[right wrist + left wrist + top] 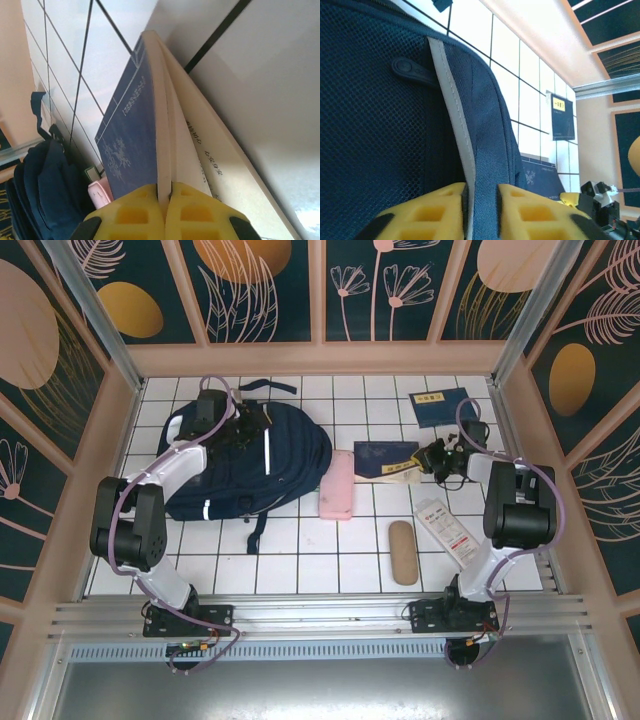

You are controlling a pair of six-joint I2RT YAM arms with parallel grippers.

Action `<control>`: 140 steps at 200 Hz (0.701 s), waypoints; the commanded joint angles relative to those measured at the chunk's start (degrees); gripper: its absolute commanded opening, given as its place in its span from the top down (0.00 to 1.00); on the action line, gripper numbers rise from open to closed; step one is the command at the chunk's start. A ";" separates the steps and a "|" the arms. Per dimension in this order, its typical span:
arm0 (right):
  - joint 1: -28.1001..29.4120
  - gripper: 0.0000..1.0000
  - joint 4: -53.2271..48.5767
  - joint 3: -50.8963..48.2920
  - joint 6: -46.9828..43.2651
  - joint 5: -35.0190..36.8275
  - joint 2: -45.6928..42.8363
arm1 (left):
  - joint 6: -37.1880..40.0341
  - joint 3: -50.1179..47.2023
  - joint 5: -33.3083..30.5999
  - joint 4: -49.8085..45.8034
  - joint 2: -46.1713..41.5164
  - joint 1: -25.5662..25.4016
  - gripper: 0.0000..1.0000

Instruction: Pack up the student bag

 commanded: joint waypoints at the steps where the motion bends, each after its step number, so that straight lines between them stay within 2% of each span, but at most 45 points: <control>1: 1.06 1.00 -1.98 0.51 -0.36 1.58 -3.44 | 2.03 3.18 -1.82 -2.56 -0.51 -0.34 0.66; 37: 1.21 1.00 -5.59 3.53 -1.16 6.33 -9.75 | 4.96 5.22 -6.91 -6.30 -3.50 -0.31 0.51; 59: 1.50 1.00 -6.22 5.12 -0.79 5.56 -12.54 | 7.31 6.21 -10.36 -8.52 -5.09 -1.04 0.44; 76: 1.51 1.00 -5.91 6.11 0.95 3.50 -14.23 | 8.47 6.87 -10.67 -9.37 -5.44 -2.51 0.38; 104: 2.97 1.00 -6.31 9.16 1.57 -0.36 -16.77 | 11.30 9.86 -7.29 -10.99 -3.45 -5.57 0.36; 125: 5.69 1.00 -11.22 14.54 -4.01 -2.20 -16.75 | 13.08 11.71 -1.62 -10.76 -1.89 -6.42 0.34; 140: 7.74 1.00 -14.86 17.85 -9.48 -2.98 -16.56 | 15.66 13.46 1.81 -10.54 -1.07 -6.58 0.24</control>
